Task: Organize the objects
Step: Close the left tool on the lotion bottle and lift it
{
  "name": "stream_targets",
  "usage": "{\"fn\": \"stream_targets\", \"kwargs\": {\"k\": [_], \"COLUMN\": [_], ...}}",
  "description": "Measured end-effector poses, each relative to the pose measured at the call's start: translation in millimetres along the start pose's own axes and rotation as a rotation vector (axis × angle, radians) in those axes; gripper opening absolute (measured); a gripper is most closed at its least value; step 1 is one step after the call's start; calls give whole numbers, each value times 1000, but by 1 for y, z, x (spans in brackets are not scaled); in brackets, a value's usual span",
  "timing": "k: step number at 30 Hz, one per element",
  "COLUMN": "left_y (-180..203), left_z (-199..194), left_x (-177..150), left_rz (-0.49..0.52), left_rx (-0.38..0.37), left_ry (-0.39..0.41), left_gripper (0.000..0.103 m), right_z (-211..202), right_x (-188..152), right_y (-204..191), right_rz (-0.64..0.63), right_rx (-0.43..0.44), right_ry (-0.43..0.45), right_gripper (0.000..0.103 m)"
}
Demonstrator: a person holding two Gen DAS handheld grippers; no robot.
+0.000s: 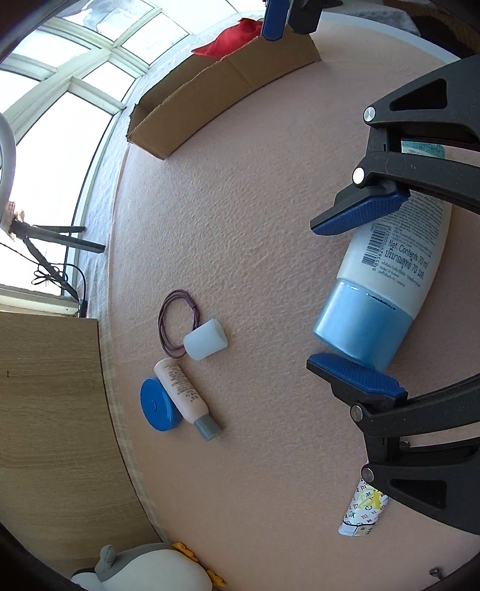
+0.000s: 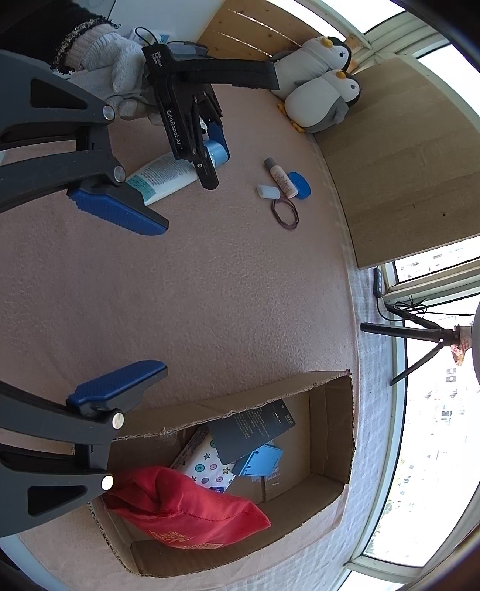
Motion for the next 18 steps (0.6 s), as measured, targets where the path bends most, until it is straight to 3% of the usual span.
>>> {"fn": "stream_targets", "kwargs": {"k": [3, 9, 13, 18], "left_y": [5, -10, -19, -28], "left_z": [-8, -54, -63, -58], "left_x": [-7, -19, -40, -63], "left_rz": [-8, -134, -178, -268], "left_rx": [2, -13, -32, -87], "left_ry": [9, 85, 50, -11], "left_gripper": [70, 70, 70, 70], "right_z": [3, 13, 27, 47], "right_x": [0, 6, 15, 31], "right_y": [-2, -1, -8, -39], "right_rz": [-10, -4, -37, -175], "right_rx": [25, 78, 150, 220], "right_ry": [-6, 25, 12, -45], "right_gripper": [67, 68, 69, 69]}}
Point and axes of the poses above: each gripper's, at about its wrist camera, not at the fingertips, and z roughly the way its jaws point, y to its right, x to its top, the point moved 2 cm from there along z, roughly the way its jaws point, and after that the axes turned 14 degrees about -z, right-handed, at the moved point
